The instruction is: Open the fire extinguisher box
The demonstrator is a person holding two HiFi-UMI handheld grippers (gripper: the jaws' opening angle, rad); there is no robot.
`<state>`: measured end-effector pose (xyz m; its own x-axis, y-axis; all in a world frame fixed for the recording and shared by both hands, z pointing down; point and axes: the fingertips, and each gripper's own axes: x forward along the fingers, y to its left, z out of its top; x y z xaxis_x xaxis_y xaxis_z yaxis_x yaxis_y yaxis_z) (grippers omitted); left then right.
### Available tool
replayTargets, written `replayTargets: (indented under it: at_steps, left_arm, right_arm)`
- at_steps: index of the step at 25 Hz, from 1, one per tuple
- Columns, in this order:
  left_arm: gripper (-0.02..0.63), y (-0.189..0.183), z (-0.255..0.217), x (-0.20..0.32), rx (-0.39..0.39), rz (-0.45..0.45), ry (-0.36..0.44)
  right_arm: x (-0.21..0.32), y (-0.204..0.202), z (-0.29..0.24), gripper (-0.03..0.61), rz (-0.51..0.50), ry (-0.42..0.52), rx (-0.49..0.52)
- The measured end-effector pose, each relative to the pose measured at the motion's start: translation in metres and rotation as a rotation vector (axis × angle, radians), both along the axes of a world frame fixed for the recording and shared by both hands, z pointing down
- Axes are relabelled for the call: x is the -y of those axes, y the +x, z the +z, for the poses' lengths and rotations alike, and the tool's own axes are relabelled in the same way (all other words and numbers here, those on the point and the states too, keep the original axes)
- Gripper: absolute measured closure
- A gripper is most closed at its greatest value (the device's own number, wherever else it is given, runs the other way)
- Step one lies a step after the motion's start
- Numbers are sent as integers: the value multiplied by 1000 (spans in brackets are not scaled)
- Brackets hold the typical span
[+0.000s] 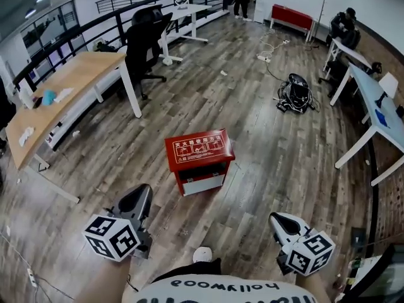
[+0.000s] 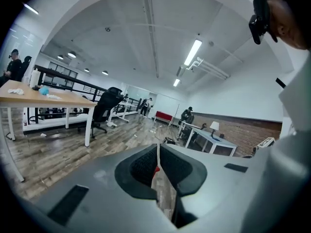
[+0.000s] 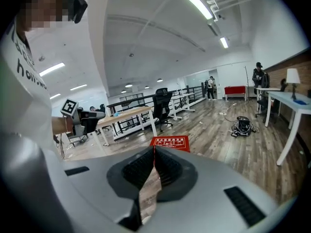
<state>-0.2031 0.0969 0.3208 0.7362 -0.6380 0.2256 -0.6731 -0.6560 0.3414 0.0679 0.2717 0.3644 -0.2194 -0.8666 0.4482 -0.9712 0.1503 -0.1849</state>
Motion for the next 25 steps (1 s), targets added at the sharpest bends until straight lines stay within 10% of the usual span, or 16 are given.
replayTargets:
  at_steps: [25]
  left_arm:
    - [592,16,27,79,34,35,-109]
  right_arm:
    - [101,22,26,568,34,-108,106]
